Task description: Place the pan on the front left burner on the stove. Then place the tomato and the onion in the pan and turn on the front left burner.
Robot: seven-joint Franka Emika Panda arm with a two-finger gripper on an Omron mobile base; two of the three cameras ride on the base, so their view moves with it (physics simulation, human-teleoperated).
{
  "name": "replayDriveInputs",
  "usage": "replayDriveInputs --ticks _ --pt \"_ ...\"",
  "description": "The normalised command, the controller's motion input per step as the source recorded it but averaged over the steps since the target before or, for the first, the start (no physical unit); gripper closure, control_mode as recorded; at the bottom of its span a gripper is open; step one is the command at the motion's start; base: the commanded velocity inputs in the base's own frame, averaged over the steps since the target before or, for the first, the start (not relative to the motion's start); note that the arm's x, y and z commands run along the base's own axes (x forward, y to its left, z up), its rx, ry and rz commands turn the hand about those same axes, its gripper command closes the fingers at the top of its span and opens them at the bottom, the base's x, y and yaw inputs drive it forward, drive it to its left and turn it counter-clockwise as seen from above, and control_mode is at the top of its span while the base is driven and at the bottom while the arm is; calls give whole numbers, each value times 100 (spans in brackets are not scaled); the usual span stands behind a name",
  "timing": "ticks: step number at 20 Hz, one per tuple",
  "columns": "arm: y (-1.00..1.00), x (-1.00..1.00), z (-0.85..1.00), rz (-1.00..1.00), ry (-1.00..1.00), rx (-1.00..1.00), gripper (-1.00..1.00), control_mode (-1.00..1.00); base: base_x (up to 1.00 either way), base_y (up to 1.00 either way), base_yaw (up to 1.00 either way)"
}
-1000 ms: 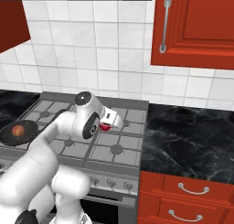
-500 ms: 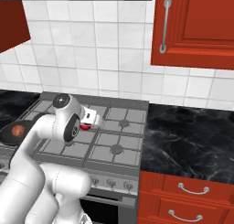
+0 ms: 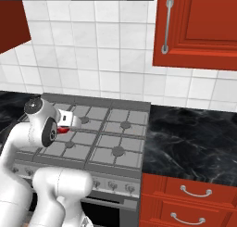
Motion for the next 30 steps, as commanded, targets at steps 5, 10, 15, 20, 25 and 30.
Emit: replayDriveInputs --ticks 5,10,15,20,25,30 --pt "76 -1 0 18 3 -3 100 -100 0 0 0" --pt "43 0 3 22 9 0 100 -100 0 0 0" --pt "43 0 9 23 19 0 100 -100 0 0 0" --pt "69 0 15 12 15 0 100 -100 0 0 0" --pt "56 0 3 8 5 -1 100 -100 0 0 0" --pt "31 0 -17 6 0 -4 100 -100 0 0 0"
